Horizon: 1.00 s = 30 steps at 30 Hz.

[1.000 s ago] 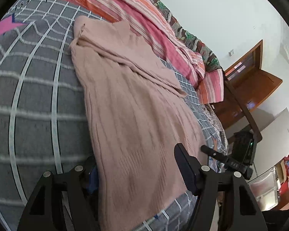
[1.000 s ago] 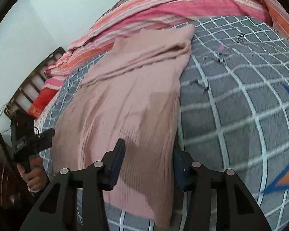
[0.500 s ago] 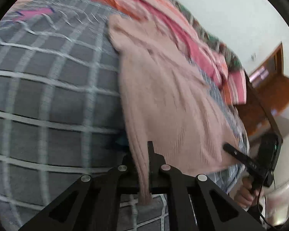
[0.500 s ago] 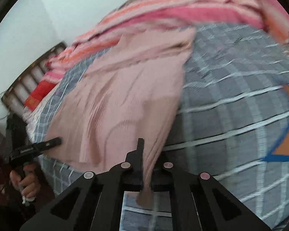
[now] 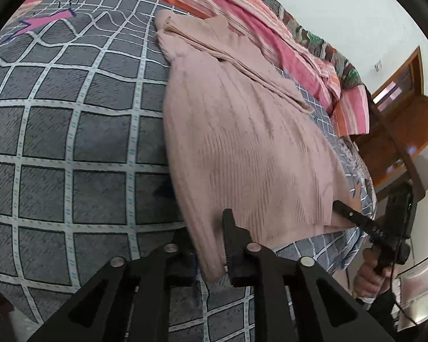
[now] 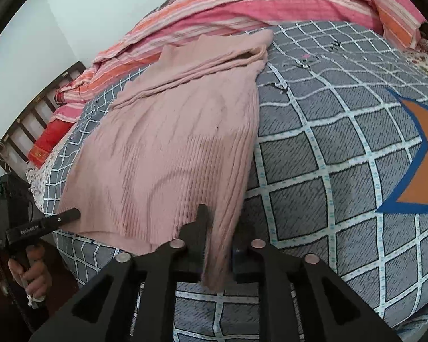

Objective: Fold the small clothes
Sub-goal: 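Lift the hem with both tools and fold it toward the collar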

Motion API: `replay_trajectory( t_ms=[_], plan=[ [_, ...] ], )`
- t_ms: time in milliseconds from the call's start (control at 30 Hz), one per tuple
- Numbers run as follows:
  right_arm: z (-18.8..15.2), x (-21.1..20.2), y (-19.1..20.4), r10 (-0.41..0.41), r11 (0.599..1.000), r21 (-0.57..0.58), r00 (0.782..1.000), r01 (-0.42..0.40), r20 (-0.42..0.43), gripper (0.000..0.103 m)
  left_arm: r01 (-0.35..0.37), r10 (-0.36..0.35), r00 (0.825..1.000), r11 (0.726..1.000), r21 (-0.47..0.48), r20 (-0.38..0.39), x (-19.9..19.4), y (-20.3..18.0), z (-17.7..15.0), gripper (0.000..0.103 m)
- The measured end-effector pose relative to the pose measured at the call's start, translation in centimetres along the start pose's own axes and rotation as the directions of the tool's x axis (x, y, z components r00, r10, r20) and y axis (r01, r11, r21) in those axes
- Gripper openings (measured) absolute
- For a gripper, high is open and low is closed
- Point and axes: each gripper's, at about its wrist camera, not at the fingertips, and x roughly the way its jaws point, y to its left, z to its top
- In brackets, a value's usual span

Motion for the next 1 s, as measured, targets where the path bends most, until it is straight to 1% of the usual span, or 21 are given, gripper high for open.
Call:
replay_trajectory(
  t_ms=[33, 100, 167, 267, 300, 367, 400, 433, 467, 567, 667, 733, 767, 800, 867, 933, 1000],
  plan=[
    [0.0, 0.0, 0.1, 0.008, 1.000, 0.006, 1.000, -0.008, -0.005, 0.024, -0.002, 0.002, 1.000, 1.000, 0.001, 0.012, -0.1, -0.1, -0.1, 0.016],
    [-0.3, -0.1, 0.5, 0.001, 1.000, -0.007, 1.000, -0.001, -0.002, 0.028, -0.005, 0.005, 0.999, 1.000, 0.000, 0.038, -0.2, -0.3, -0.2, 0.016],
    [-0.5, 0.0, 0.9, -0.034, 0.999, -0.040, 0.999, 0.034, -0.003, 0.028, -0.005, 0.006, 0.999, 1.000, -0.010, 0.054, -0.3, -0.3, -0.1, 0.015],
    [-0.8, 0.0, 0.9, -0.060, 0.997, -0.052, 0.998, 0.061, 0.008, 0.027, -0.044, 0.045, 0.997, 0.999, -0.011, 0.070, -0.5, -0.2, -0.2, 0.014],
    [-0.9, 0.0, 0.9, -0.063, 0.997, -0.040, 0.998, 0.064, 0.024, 0.026, -0.035, 0.036, 0.996, 0.999, -0.010, 0.080, -0.8, -0.1, -0.2, 0.010],
    [-1.1, -0.2, 0.7, -0.056, 0.998, -0.019, 0.997, 0.057, 0.045, 0.020, -0.010, 0.011, 0.996, 1.000, -0.013, 0.086, -1.3, 0.2, -0.2, 0.008],
    [-1.1, -0.1, 0.5, -0.052, 0.999, -0.011, 0.998, 0.052, 0.036, 0.011, -0.001, 0.003, 0.996, 1.000, -0.018, 0.091, -1.4, 0.2, -0.1, 0.008],
    [-1.1, 0.0, 0.4, -0.040, 0.999, -0.001, 0.999, 0.040, 0.023, 0.009, 0.010, -0.008, 0.996, 1.000, -0.024, 0.093, -1.7, 0.4, -0.1, 0.008],
    [-1.0, -0.2, 0.2, -0.033, 0.999, 0.013, 0.999, 0.033, 0.023, 0.009, 0.020, -0.017, 0.996, 0.999, -0.033, 0.092, -1.9, 0.5, 0.0, 0.008],
    [-0.4, -1.5, -0.2, -0.018, 0.998, 0.054, 0.998, 0.014, 0.060, 0.010, 0.043, -0.038, 0.995, 0.998, -0.056, 0.092, -2.6, 0.7, 0.3, 0.008],
    [0.4, -1.2, -0.4, 0.000, 0.998, 0.065, 1.000, -0.002, 0.016, 0.011, 0.054, -0.047, 0.995, 0.996, -0.074, 0.093, -2.9, 0.6, 0.9, 0.008],
    [0.6, -0.7, -0.4, 0.027, 0.997, 0.075, 1.000, -0.026, -0.015, 0.012, 0.068, -0.059, 0.994, 0.994, -0.089, 0.096, -3.1, 0.6, 1.4, 0.008],
    [0.6, -0.5, -0.3, 0.030, 0.997, 0.076, 0.999, -0.029, -0.021, 0.012, 0.071, -0.062, 0.993, 0.993, -0.095, 0.098, -3.1, 0.6, 1.6, 0.008],
    [0.7, -0.5, -0.2, 0.029, 0.997, 0.074, 0.999, -0.027, -0.022, 0.008, 0.075, -0.065, 0.993, 0.992, -0.101, 0.103, -3.3, 0.5, 1.8, 0.007],
    [1.1, -1.4, 0.0, 0.049, 0.997, 0.067, 0.999, -0.050, 0.014, 0.006, 0.095, -0.082, 0.989, 0.989, -0.111, 0.120, -3.7, 0.4, 2.3, 0.007],
    [1.7, -2.8, 0.2, 0.078, 0.995, 0.062, 0.995, -0.083, 0.068, 0.005, 0.143, -0.123, 0.980, 0.981, -0.129, 0.154, -4.5, 0.6, 3.1, 0.007],
    [2.7, -3.9, 0.2, 0.094, 0.993, 0.061, 0.990, -0.101, 0.107, 0.005, 0.168, -0.142, 0.973, 0.976, -0.140, 0.180, -5.1, 0.5, 4.1, 0.007]
  ],
)
